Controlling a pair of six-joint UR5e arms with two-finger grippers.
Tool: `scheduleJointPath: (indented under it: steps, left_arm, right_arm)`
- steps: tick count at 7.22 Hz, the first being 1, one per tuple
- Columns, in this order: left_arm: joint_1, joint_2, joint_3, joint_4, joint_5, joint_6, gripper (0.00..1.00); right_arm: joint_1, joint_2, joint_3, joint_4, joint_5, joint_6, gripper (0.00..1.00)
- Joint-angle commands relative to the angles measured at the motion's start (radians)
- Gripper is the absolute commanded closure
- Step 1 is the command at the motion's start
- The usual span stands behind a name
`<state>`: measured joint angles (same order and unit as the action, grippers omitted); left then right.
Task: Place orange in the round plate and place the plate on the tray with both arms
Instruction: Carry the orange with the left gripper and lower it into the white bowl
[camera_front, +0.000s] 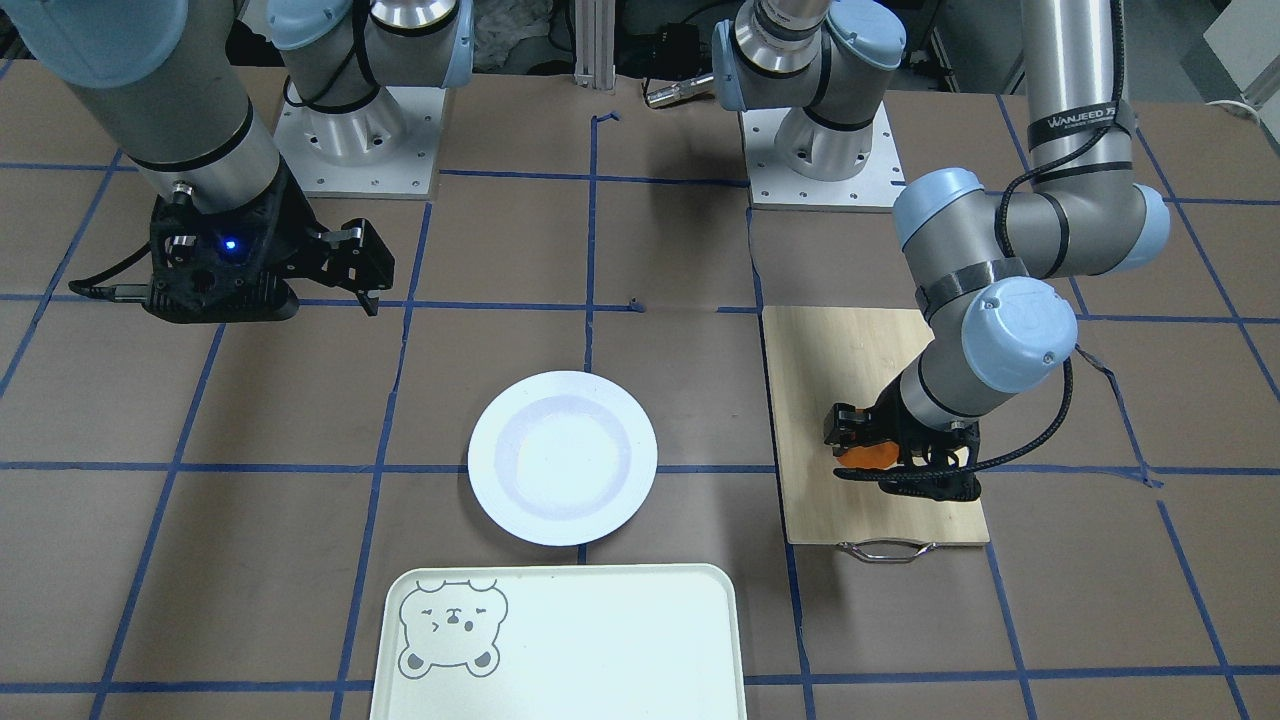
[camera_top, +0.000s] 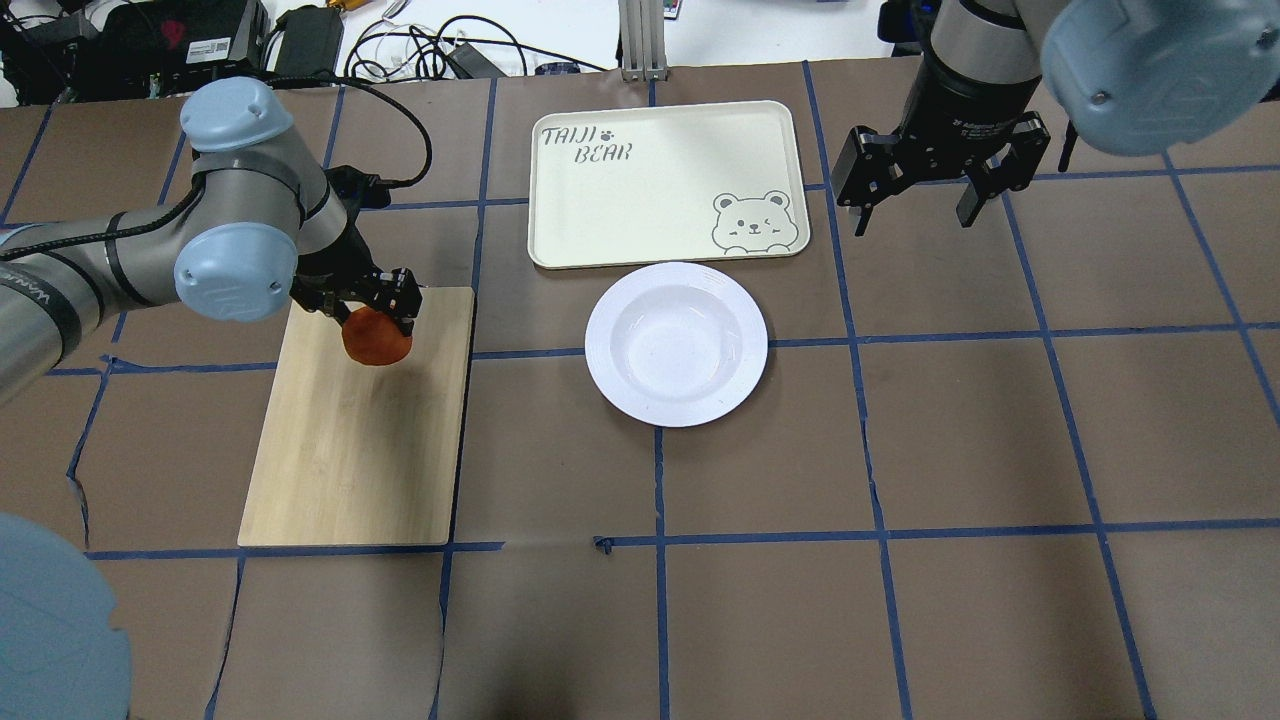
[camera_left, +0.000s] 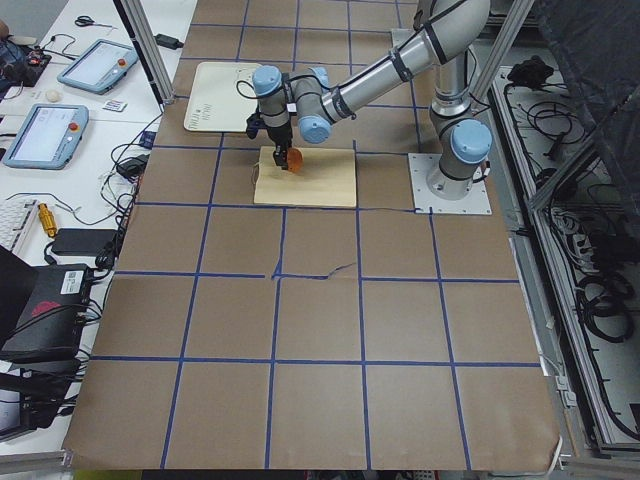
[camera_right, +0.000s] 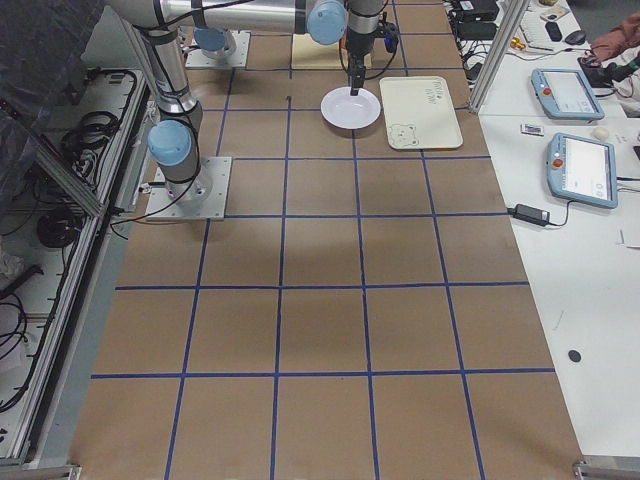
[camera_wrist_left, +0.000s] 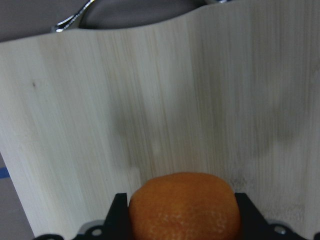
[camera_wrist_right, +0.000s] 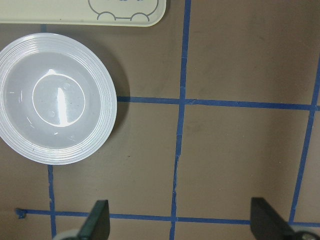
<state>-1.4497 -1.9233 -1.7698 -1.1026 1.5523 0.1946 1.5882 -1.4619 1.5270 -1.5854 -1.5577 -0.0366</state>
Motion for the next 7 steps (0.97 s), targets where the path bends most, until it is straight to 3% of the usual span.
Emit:
scheduleJointPath:
  steps: [1, 3, 4, 7]
  left_arm:
    - [-0.157, -0.014, 0.075, -0.011, -0.057, -0.305, 0.96]
    - [-0.305, -0.039, 0.124, 0.015, -0.096, -0.582, 0.96]
    - [-0.355, -0.061, 0.125, 0.050, -0.200, -0.718, 1.00]
    - [-0.443, -0.164, 0.121, 0.190, -0.233, -0.850, 1.00]
  right_arm:
    - [-0.001, 0.000, -0.001, -0.001, 0.001, 0.000, 0.00]
    - [-0.004, 0.002, 0.001, -0.001, -0.002, 0.001, 0.00]
    - [-0.004, 0.002, 0.001, -0.001, -0.001, 0.000, 0.00]
    - [-0.004, 0.002, 0.002, -0.001, -0.002, 0.000, 0.00]
